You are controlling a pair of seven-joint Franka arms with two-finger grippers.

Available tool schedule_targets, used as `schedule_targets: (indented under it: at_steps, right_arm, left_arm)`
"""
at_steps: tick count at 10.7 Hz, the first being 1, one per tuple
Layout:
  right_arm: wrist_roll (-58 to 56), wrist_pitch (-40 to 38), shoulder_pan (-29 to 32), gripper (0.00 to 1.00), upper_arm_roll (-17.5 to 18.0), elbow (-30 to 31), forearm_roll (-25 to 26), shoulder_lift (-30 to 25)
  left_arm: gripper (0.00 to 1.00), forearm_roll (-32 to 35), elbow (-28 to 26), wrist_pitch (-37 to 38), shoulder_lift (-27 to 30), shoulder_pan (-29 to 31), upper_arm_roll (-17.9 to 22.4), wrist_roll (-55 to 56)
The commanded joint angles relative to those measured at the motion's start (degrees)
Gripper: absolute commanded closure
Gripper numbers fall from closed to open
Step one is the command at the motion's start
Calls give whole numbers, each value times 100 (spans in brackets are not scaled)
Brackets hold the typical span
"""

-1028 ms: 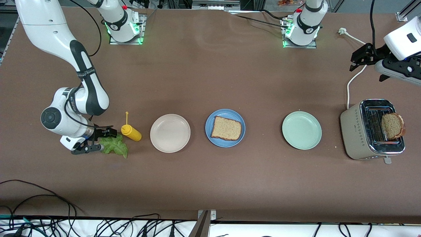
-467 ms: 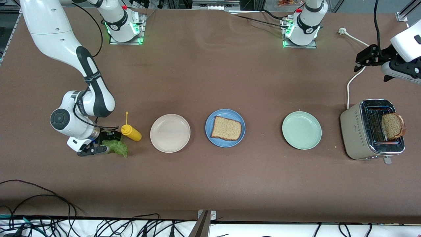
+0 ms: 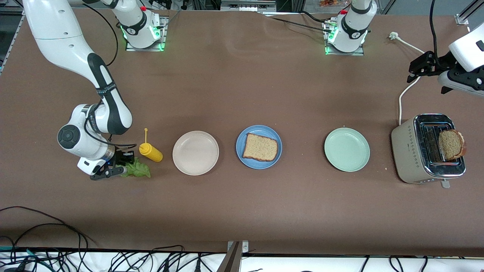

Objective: Make sandwich in blue plate with both arms
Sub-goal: 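Lower the right gripper onto the green lettuce leaf and grasp it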

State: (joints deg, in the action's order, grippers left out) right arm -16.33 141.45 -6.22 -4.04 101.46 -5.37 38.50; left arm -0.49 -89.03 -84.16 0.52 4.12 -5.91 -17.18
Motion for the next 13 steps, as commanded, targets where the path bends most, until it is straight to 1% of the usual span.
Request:
schedule_targets:
  at_steps: [1,4,7,9,13]
  right_arm:
    - [-133,-256,33,100,158,-30,-114,-218]
    - [-142,-1047,42,100,158,-21,-105,-842]
    - [-220,-1619,33,100,167,-13,-105,-1475]
    - [-379,-1997,50,100,167,-13,-105,-1792]
    - [-318,-2770,121,100,167,-4,-114,-2372]
  left_arm:
    - [0,6,-53,40,54,63,-7,-49]
    - [0,6,-62,40,54,63,2,-40]
    - [0,6,-62,40,54,71,2,-40]
    - [0,6,-62,40,54,63,-7,-40]
    - [0,-90,-70,48,54,142,2,-40]
